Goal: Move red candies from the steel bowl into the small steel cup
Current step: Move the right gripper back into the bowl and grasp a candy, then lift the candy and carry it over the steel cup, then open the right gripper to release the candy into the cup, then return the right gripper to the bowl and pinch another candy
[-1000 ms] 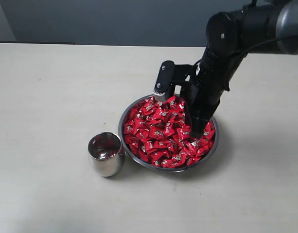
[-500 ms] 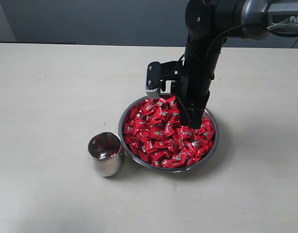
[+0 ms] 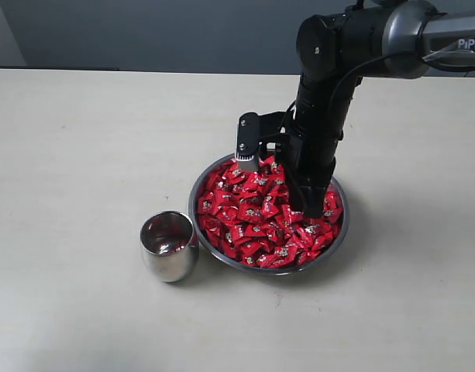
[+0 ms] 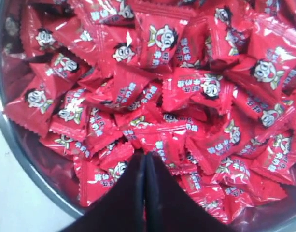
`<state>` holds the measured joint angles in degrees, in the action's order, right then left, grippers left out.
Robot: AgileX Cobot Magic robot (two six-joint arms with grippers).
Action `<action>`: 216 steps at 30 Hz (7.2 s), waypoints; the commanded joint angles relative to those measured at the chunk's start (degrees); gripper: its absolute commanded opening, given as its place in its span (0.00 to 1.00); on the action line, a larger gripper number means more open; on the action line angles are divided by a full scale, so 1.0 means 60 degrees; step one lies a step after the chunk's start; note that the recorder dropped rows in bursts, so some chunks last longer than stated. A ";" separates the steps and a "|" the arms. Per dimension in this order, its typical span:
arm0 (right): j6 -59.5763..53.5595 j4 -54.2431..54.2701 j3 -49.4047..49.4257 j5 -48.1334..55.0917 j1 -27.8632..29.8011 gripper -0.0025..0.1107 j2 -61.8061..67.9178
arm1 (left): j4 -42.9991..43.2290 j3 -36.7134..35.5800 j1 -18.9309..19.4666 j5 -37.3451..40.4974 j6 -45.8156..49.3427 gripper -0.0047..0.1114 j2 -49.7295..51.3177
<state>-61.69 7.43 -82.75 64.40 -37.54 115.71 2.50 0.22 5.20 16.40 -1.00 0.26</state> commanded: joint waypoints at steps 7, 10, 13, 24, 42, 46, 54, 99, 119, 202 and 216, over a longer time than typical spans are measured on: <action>0.0574 0.0156 0.0043 -0.0581 0.0041 0.01 0.0014 | 0.0012 -0.0036 -0.0063 -0.0017 -0.0024 0.04 -0.0043; 0.0601 0.0339 0.0043 -0.0581 0.0041 0.01 0.0014 | 0.0012 -0.0036 -0.0063 -0.0017 -0.0024 0.04 -0.0043; 0.0711 0.0365 0.0043 -0.0512 0.0041 0.01 0.0014 | 0.0012 -0.0036 -0.0063 -0.0017 -0.0024 0.04 -0.0043; 0.1295 -0.0132 0.0043 -0.0280 0.0041 0.01 0.0014 | 0.0012 -0.0036 -0.0063 -0.0017 -0.0024 0.04 -0.0043; 0.1864 -0.0307 0.0043 -0.0079 0.0041 0.34 0.0014 | 0.0012 -0.0036 -0.0063 -0.0017 -0.0024 0.04 -0.0043; 0.1619 -0.0307 0.0043 -0.0358 0.0041 0.34 0.0038 | 0.0012 -0.0036 -0.0063 -0.0017 -0.0024 0.04 -0.0043; 0.1408 -0.0307 0.0043 -0.0377 0.0041 0.34 0.0507 | 0.0012 -0.0036 -0.0063 -0.0017 -0.0024 0.04 -0.0043; 0.1640 -0.0997 0.0043 -0.0306 0.0009 0.38 0.1193 | 0.0012 -0.0036 -0.0063 -0.0017 -0.0024 0.04 -0.0043; 0.1855 -0.1151 0.0020 -0.0236 0.0009 0.03 0.0090 | 0.0012 -0.0036 -0.0063 -0.0017 -0.0024 0.04 -0.0043; 0.2135 0.0954 -0.3487 0.0394 -0.2796 0.08 0.0898 | 0.0012 -0.0036 -0.0063 -0.0017 -0.0024 0.04 -0.0043; 0.4066 0.2283 -0.1620 -0.4186 -0.1773 0.02 -0.0804 | 0.0012 -0.0036 -0.0063 -0.0017 -0.0024 0.04 -0.0043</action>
<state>-38.55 20.08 -97.38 48.29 -49.76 115.17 2.50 0.22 5.20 16.40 -1.00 0.26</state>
